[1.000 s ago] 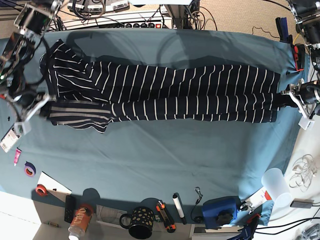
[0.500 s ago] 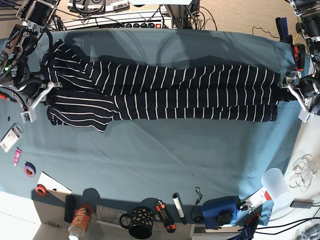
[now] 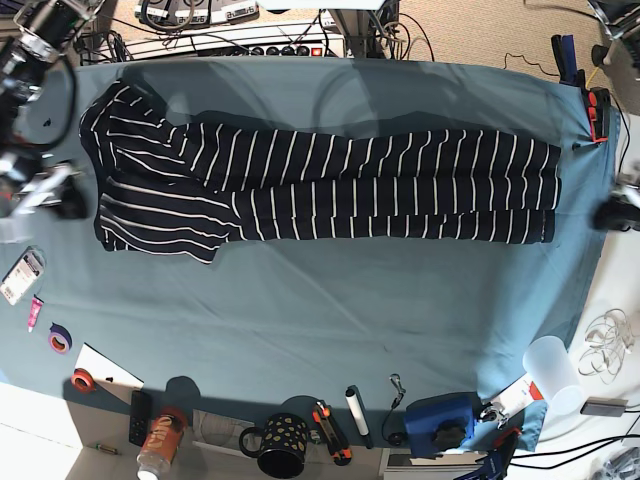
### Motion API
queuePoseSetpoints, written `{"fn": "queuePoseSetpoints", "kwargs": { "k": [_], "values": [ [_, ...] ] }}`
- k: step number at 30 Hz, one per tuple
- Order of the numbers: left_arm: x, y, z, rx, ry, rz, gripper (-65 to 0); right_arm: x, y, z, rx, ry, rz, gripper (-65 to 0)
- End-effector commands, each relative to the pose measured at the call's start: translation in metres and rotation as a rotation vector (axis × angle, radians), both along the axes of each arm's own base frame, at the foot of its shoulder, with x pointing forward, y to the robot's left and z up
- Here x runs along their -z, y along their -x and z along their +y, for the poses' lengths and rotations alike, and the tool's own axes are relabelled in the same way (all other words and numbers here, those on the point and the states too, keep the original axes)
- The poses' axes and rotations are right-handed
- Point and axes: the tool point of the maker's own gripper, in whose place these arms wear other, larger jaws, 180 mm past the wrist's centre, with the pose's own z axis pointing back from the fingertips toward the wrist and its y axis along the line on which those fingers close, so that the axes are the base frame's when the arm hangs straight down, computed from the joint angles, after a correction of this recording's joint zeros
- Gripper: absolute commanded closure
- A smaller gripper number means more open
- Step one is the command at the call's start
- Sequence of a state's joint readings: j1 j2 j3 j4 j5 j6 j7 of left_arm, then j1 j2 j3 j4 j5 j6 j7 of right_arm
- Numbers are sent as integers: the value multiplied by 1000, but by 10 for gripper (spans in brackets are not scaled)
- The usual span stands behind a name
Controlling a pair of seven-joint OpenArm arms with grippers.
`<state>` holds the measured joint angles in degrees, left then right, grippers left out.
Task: Layout the t-shirt on the table in an organized manner, then fold the t-shirt properly
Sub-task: 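Release the folded shirt and raise both grippers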
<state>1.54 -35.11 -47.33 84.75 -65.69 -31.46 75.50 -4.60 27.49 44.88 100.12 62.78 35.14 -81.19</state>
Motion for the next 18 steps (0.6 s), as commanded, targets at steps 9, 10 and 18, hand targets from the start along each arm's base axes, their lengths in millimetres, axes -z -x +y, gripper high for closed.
{"fn": "queuePoseSetpoints", "kwargs": {
  "k": [9, 10, 18],
  "values": [
    [-29, 5, 25, -44, -37, -82, -263, -50, 7, -31, 78, 7, -183, -178],
    [-28, 5, 25, -45, -35, -82, -263, -48, 6, -28, 67, 5, -175, -178],
    [-30, 4, 25, -48, -33, -92, -263, -4, -23, 23, -95, 69, -58, -178]
  ]
}}
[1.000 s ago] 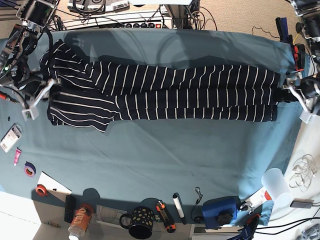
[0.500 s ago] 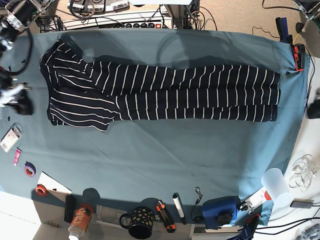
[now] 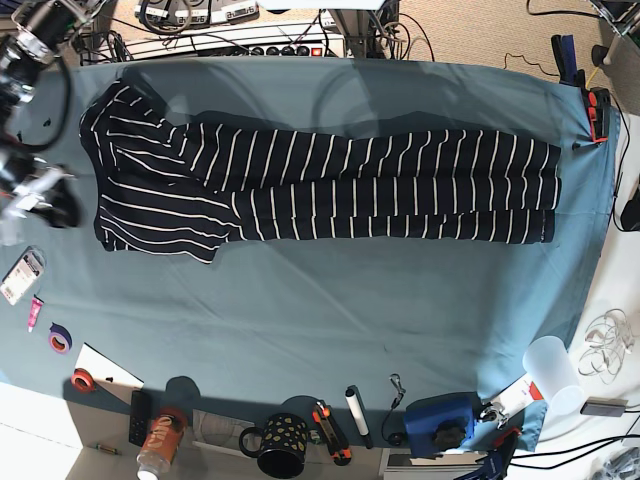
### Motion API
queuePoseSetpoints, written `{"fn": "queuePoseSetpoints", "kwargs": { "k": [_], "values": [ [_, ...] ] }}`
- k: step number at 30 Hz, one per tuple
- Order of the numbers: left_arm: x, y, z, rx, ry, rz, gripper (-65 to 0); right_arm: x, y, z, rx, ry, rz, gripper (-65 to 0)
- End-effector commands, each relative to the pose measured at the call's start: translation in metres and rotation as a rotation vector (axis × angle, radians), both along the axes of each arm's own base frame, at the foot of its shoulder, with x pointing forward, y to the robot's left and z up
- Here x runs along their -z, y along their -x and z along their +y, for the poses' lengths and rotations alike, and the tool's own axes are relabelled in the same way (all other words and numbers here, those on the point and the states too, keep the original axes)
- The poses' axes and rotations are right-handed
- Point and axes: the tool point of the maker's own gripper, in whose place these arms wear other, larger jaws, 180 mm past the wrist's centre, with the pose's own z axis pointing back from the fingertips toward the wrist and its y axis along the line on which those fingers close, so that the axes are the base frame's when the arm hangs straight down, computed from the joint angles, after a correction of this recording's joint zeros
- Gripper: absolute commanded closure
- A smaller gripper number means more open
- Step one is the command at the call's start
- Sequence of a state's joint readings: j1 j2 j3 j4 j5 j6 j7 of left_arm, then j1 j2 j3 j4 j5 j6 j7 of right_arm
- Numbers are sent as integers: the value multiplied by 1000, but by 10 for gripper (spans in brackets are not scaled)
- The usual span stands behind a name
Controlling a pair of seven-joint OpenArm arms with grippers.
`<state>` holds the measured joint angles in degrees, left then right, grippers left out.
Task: Layout the t-shirt on the table in an organized manner, then fold the t-shirt properly
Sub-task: 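Release the folded shirt and raise both grippers, then tuck and smooth the shirt collar end with right gripper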
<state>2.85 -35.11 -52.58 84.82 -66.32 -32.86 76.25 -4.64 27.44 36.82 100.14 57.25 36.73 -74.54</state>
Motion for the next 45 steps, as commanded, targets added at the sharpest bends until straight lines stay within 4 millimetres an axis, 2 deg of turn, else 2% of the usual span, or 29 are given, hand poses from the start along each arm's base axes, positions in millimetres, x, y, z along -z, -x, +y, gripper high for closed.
{"fn": "queuePoseSetpoints", "kwargs": {
  "k": [1, 7, 12, 16, 19, 24, 28, 31, 33, 36, 38, 42, 43, 45],
  "values": [
    [-21, -8, 6, 3, -23, -61, -263, -15, -12, 5, -27, 26, -63, -178],
    [-21, -8, 5, 3, -20, -62, -262, 12, -35, 47, -123, 93, -12, -178],
    [-23, -10, -1, 13, 14, -88, -262, 38, -37, 59, -83, 133, 65, -178],
    [-25, -10, -3, 16, 25, -97, -262, 64, -21, 64, -81, 151, 203, -178],
    [-25, -10, -3, 16, 25, -97, -262, 78, -6, 58, -62, 173, 277, -178],
    [-25, -10, -3, 16, 25, -97, -262, 110, 34, 51, -48, 199, 398, -178],
    [-25, -10, -3, 16, 26, -98, -262, 123, 54, 55, -62, 172, 444, -178],
    [-25, -10, -3, 16, 25, -97, -262, 119, 54, 64, -82, 128, 438, -178],
    [-25, -10, -3, 16, 25, -97, -262, 109, 47, 70, -94, 103, 395, -178],
    [-25, -10, -3, 16, 25, -97, -262, 84, 36, 70, -105, 137, 297, -178],
    [-25, -10, -3, 16, 25, -98, -262, 60, 26, 68, -108, 167, 198, -178],
    [-25, -11, -3, 16, 25, -99, -262, 12, 0, 52, -38, 207, -23, -178],
    [-26, -11, -3, 13, 26, -104, -262, 9, -5, 46, -16, 221, -39, -178],
    [-26, -11, -3, 13, 26, -107, -262, 15, -15, 38, 7, 201, -25, -178]
  ]
}}
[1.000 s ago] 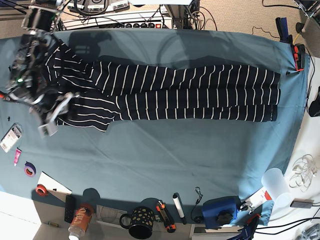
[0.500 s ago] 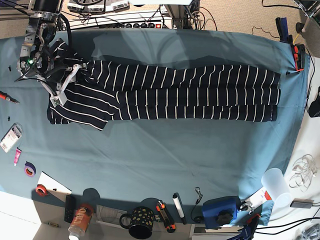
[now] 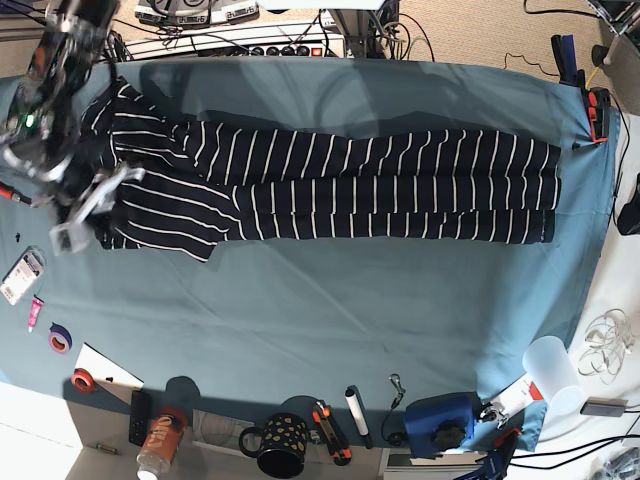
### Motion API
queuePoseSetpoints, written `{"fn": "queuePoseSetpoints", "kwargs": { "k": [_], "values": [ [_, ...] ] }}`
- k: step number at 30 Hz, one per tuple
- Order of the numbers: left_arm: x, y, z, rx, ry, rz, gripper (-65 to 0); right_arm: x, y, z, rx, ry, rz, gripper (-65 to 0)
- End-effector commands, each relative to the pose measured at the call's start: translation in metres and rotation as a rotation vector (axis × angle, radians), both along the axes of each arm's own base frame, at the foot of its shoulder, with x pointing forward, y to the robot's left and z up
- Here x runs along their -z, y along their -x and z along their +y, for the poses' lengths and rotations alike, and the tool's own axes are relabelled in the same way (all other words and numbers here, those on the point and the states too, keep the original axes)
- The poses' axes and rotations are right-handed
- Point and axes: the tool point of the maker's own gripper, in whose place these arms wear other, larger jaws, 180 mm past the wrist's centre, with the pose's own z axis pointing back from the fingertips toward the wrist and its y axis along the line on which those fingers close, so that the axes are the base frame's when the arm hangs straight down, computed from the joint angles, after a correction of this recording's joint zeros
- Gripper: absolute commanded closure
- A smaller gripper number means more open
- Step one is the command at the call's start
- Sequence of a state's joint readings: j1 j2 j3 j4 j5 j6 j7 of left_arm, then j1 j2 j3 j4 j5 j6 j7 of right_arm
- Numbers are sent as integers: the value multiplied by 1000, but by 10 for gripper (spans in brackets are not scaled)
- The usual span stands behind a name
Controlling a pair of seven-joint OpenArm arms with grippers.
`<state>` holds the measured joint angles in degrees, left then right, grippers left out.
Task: Layout the t-shirt on the table in an organized manner, then fold the t-shirt properly
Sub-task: 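Tuck and smooth the shirt collar end with right gripper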
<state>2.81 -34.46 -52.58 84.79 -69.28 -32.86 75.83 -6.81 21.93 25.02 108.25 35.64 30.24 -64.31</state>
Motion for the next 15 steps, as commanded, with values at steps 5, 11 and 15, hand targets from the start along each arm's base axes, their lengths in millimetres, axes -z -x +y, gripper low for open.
{"fn": "queuePoseSetpoints", "kwargs": {
  "k": [5, 11, 15],
  "values": [
    [-23, -9, 6, -4, -20, -74, -262, 41, -26, -10, 27, -120, 81, -178],
    [-20, -8, 8, -10, -34, -60, -262, 89, -18, -4, 10, -177, 248, -178],
    [-22, -9, 9, -15, -33, -71, -262, 102, -4, -5, 11, -165, 343, -178]
  ]
}}
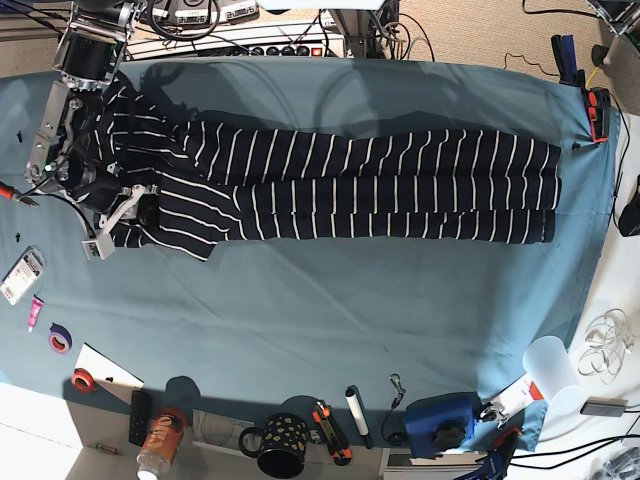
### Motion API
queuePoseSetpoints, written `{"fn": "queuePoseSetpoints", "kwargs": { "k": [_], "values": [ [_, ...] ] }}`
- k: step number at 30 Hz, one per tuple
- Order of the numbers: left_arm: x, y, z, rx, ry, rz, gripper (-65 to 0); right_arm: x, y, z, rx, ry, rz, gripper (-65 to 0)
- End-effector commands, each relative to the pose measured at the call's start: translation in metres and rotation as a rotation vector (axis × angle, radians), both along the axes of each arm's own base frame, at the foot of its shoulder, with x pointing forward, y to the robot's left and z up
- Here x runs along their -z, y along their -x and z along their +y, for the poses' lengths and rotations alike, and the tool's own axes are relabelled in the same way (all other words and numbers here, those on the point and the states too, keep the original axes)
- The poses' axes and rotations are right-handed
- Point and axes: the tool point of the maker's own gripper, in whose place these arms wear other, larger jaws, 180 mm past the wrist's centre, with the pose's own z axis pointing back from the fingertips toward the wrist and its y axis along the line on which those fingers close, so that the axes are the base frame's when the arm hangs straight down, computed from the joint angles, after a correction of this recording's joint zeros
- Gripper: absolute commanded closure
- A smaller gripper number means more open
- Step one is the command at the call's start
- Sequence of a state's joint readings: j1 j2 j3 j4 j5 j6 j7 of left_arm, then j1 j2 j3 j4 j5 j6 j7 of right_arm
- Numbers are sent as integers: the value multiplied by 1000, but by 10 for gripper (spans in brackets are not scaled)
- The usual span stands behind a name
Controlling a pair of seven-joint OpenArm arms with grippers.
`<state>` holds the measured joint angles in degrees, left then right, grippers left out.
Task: Layout the t-shirt on the table in an organized manner, then fold the t-shirt properly
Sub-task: 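Tuck and smooth the shirt collar end with right gripper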
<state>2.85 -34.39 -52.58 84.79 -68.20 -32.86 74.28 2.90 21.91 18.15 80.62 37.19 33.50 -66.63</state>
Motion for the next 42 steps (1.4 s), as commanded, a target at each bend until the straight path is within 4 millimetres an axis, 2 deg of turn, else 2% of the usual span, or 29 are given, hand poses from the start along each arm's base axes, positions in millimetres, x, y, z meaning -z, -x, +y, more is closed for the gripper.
{"fn": "queuePoseSetpoints", "kwargs": {
  "k": [1, 3, 5, 8, 12, 14, 16, 19, 22, 25, 28, 33, 37, 42],
  "values": [
    [-21, -7, 6, 0, -24, -61, -262, 3, 8, -8, -14, 44, 59, -178],
    [-21, -8, 6, 0, -24, -62, -262, 0, 8, -10, -16, 46, 60, -178],
    [-21, -7, 6, 0, -24, -62, -262, -13, 3, -11, -19, 31, 19, -178],
    [-20, -7, 6, -2, -29, -56, -262, -49, -8, -18, -15, 26, -88, -178],
    [-20, -7, 6, -2, -29, -57, -262, -100, -17, -38, 31, 93, -242, -179],
    [-20, -7, 6, -2, -29, -57, -262, -117, -13, -48, 56, 126, -273, -187],
    [-20, -7, 6, -3, -26, -58, -262, -122, -6, -59, 42, 174, -258, -251],
    [-17, -7, 3, -4, -16, -57, -262, -114, 9, -76, 49, 248, -180, -360],
    [-11, -6, 3, -14, -20, -45, -262, -101, 23, -81, 69, 255, -107, -366],
    [-6, -6, -1, -17, -4, -41, -262, -94, 27, -82, 119, 218, -79, -366],
    [-2, -6, -6, -17, 16, -44, -262, -85, 22, -87, 152, 170, -125, -366],
    [4, -6, -12, -18, 38, -42, -262, -33, 35, -101, 238, 37, -32, -366],
    [3, -6, -11, -19, 36, -44, -262, -8, 48, -80, 209, -161, 27, -366],
    [2, -6, -11, -21, 37, -50, -262, 0, 54, -65, 206, -307, 45, -366]
  ]
}}
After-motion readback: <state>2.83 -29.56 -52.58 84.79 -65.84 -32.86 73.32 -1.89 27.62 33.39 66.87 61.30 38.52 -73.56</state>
